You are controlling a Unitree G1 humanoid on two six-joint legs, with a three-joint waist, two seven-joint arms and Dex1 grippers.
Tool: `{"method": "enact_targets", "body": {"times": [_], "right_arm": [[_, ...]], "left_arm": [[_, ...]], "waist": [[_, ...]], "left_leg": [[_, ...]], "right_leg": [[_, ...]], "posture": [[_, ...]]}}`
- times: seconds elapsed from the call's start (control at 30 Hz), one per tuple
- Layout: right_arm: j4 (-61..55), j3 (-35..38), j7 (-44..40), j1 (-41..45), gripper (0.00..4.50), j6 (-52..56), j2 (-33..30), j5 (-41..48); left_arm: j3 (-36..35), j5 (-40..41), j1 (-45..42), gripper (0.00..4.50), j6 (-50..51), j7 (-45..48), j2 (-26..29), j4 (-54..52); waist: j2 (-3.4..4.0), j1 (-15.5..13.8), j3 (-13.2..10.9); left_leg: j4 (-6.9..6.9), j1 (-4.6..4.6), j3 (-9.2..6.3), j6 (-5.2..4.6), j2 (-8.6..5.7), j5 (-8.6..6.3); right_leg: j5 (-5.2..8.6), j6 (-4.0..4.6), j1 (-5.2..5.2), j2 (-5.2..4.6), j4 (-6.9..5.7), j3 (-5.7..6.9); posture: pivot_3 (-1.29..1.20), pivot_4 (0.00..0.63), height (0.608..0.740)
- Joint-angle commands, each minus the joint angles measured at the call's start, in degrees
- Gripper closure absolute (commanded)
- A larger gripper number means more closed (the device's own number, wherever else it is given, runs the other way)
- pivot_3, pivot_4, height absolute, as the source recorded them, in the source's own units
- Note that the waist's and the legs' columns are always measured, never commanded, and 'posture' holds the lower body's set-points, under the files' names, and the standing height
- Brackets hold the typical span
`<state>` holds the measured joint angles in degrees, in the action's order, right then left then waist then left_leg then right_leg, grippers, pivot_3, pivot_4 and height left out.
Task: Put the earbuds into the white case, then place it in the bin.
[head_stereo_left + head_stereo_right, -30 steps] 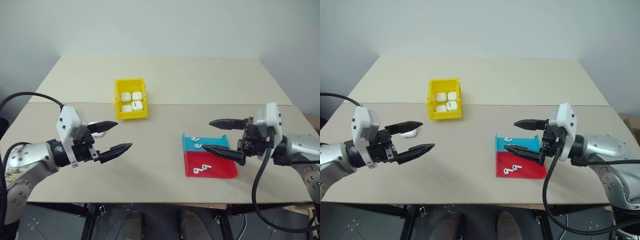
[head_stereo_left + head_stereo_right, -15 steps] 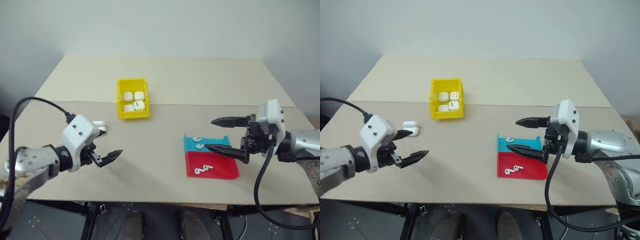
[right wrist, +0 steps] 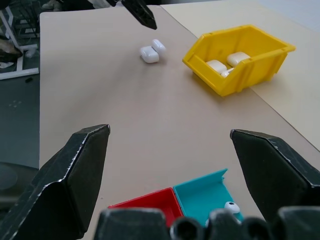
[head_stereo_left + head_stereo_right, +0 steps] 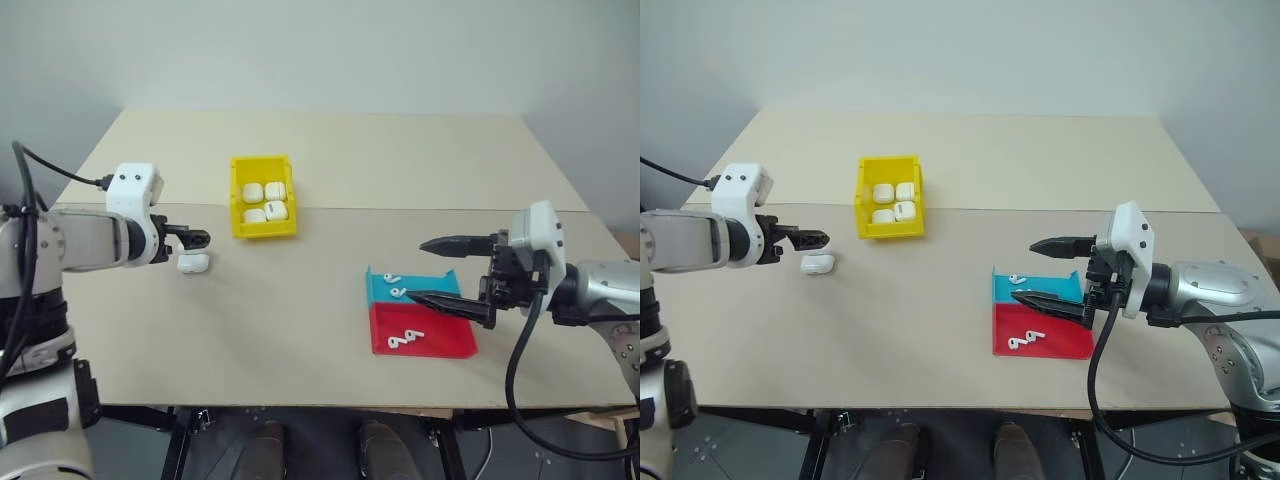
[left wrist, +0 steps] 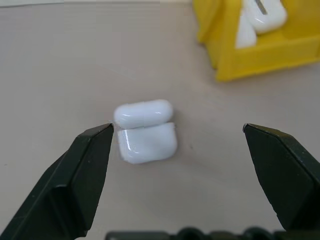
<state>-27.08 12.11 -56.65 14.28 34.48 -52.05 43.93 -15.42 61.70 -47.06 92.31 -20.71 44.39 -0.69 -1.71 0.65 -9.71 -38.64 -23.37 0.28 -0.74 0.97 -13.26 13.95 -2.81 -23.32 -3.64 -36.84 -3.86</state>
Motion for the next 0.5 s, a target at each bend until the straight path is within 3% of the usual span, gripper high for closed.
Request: {"method": "enact_targets", "body": {"times": [0.03,0.27,0.5], "right_arm": [[-1.1,1.0,0.2,0.5,0.02,0.1,-0.4,0.3],[-0.9,0.7,-0.2,1.4,0.02,0.6,-0.9,0.6],[-0.4,0.2,-0.6,2.6,0.02,1.0,-0.9,0.5]], "left_arm": [[-1.0,5.0,-3.7,0.0,0.2,-13.6,-1.1,4.5],[-8.6,7.5,-6.9,0.0,0.2,-37.1,-11.2,10.1],[-11.2,14.0,-7.6,0.0,0.2,-49.7,-14.7,13.8]], "waist": [[-0.01,0.0,0.0],[-0.04,-0.2,0.0],[-0.06,-0.3,0.0]], "left_leg": [[0.0,-0.01,-0.03,0.01,0.0,0.0],[0.01,0.0,-0.09,0.09,-0.16,0.04],[0.03,-0.1,-0.12,0.21,-0.21,0.09]], "right_leg": [[0.0,0.0,-0.01,0.0,0.0,0.02],[0.0,-0.01,-0.02,-0.23,-0.1,0.09],[-0.01,-0.01,-0.15,-0.28,-0.17,0.1]], "posture": [[0.0,0.15,0.74],[0.0,0.15,0.74],[0.0,0.15,0.74]]}}
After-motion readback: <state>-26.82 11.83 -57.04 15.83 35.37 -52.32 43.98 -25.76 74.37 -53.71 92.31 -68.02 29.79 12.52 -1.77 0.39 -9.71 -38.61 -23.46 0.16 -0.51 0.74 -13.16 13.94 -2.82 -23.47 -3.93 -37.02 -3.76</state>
